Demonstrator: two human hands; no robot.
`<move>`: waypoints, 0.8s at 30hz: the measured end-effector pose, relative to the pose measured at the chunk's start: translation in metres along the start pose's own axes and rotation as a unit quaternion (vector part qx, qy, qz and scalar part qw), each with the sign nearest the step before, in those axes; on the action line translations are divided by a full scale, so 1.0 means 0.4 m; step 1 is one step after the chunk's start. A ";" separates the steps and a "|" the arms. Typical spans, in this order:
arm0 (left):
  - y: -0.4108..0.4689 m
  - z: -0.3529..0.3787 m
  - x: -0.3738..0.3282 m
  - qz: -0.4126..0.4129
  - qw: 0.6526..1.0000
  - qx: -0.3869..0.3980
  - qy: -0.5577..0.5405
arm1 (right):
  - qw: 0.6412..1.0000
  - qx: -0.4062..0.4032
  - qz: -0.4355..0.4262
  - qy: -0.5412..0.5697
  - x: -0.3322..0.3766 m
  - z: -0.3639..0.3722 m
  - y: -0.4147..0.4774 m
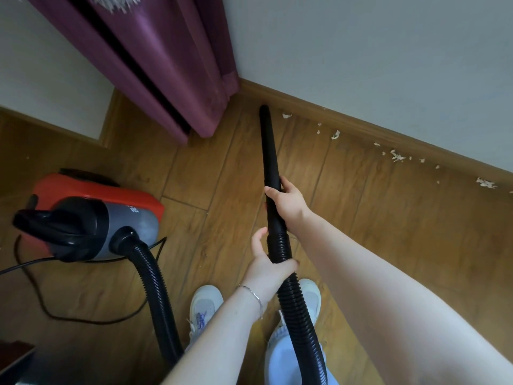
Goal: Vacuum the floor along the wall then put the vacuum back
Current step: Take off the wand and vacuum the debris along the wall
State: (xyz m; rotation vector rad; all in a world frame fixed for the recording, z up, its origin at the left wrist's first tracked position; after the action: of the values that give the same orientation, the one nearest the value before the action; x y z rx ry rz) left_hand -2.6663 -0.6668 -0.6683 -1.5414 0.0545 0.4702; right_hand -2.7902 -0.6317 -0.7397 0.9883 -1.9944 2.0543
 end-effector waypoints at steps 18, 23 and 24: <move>-0.089 -0.010 0.056 0.100 0.975 -0.149 0.129 | 0.997 -0.080 0.005 -0.018 -0.041 -0.005 -0.036; -0.107 -0.004 0.048 0.117 0.966 -0.152 0.175 | 0.993 -0.121 0.007 0.005 -0.066 -0.065 -0.066; -0.107 0.004 0.043 0.119 0.963 -0.148 0.190 | 0.992 -0.126 0.007 0.013 -0.069 -0.082 -0.070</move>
State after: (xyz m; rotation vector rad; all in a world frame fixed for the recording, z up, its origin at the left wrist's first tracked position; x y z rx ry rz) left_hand -2.6371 -0.6592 -0.6335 -1.9151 0.4906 0.3758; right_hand -2.7666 -0.5879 -0.7277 0.8940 -2.1831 1.7526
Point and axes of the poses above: each hand's wrist, its own y-axis towards the middle knuckle, its own z-axis out of the palm, x = y × z, the point moved 6 cm from there along y, towards the middle knuckle
